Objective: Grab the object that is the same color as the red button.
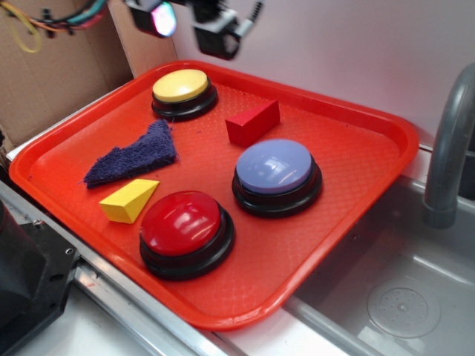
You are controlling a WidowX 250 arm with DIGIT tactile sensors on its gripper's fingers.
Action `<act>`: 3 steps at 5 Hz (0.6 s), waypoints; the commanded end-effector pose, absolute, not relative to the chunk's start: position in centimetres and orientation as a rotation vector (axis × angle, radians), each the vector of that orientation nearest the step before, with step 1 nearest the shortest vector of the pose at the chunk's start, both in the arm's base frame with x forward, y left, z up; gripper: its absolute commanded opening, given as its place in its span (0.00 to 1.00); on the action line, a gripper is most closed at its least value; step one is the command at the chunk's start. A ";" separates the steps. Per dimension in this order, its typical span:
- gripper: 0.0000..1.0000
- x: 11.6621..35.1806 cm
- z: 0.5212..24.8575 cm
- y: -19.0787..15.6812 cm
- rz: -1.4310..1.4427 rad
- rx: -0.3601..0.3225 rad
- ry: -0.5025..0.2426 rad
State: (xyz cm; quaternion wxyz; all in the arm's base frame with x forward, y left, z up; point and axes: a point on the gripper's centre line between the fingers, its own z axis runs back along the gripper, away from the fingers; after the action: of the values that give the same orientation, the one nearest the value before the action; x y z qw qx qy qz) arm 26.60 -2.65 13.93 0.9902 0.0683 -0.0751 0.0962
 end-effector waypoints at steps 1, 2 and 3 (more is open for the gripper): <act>1.00 31.3 11.5 -1.7 0.222 0.118 -0.181; 1.00 32.2 8.7 -1.4 0.232 0.120 -0.129; 1.00 32.0 6.6 -1.2 0.231 0.122 -0.080</act>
State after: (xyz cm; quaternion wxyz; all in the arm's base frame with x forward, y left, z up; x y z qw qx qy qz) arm 31.15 -1.41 5.14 0.9910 0.0703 -0.0145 0.1130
